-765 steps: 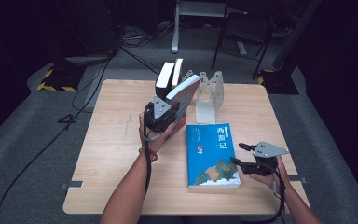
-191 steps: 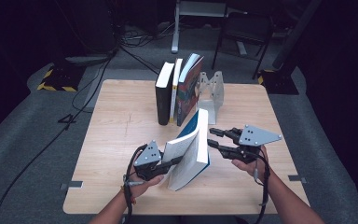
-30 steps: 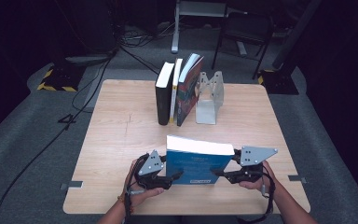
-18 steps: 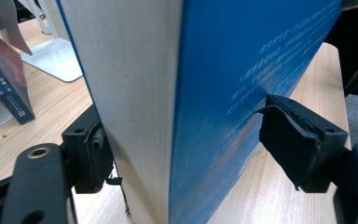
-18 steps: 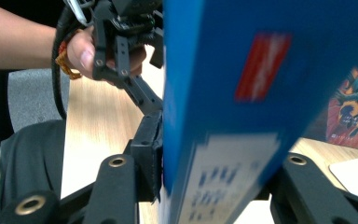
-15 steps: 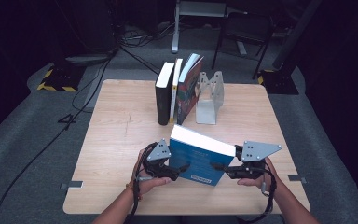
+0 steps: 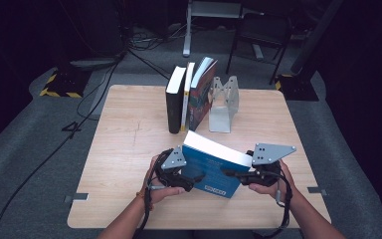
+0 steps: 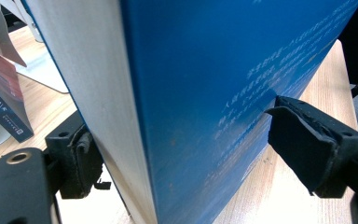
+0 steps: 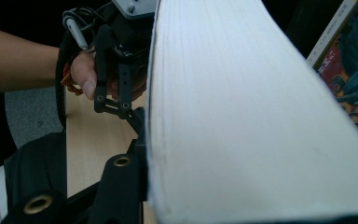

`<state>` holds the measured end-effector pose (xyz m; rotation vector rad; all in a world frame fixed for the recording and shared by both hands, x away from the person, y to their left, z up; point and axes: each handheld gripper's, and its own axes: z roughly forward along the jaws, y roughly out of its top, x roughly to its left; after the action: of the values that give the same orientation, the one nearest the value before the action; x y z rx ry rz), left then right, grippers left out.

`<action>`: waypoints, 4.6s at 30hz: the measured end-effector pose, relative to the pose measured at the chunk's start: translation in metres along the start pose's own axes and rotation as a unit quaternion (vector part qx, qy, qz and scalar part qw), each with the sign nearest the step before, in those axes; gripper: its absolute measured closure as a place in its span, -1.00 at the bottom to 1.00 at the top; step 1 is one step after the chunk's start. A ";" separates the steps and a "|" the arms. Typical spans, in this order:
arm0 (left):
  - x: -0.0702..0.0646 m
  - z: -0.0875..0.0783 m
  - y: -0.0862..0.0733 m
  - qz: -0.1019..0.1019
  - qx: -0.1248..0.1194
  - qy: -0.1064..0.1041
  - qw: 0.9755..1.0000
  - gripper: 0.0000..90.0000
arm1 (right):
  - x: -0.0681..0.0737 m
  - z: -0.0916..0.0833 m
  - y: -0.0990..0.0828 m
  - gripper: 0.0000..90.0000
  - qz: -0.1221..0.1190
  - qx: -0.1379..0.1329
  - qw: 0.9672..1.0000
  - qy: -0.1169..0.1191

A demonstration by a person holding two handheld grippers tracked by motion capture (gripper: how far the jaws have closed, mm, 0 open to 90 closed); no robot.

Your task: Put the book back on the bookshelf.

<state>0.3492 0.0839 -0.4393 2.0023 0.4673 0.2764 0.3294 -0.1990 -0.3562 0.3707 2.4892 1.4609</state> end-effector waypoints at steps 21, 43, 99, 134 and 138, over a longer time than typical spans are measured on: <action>-0.004 -0.063 -0.079 -0.068 0.153 0.099 0.981 -0.63 | 0.002 -0.015 0.012 0.35 0.033 0.025 0.999 -0.034; 0.010 -0.066 -0.107 -0.098 0.162 0.125 0.974 -0.65 | -0.019 -0.044 0.022 0.36 0.076 0.049 0.991 -0.099; 0.013 -0.065 -0.106 -0.091 0.164 0.116 0.975 -0.66 | -0.138 0.010 0.078 0.35 0.152 0.021 0.947 -0.282; 0.013 -0.063 -0.106 -0.080 0.164 0.098 0.978 -0.67 | -0.200 0.058 0.098 0.35 0.190 0.007 0.918 -0.347; 0.013 -0.063 -0.106 -0.079 0.164 0.096 0.979 -0.67 | -0.207 0.065 0.098 0.35 0.194 0.008 0.915 -0.355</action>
<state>0.3145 0.1830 -0.5047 2.2526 0.8361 0.3120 0.5546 -0.1680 -0.2865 1.2107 1.8913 1.1277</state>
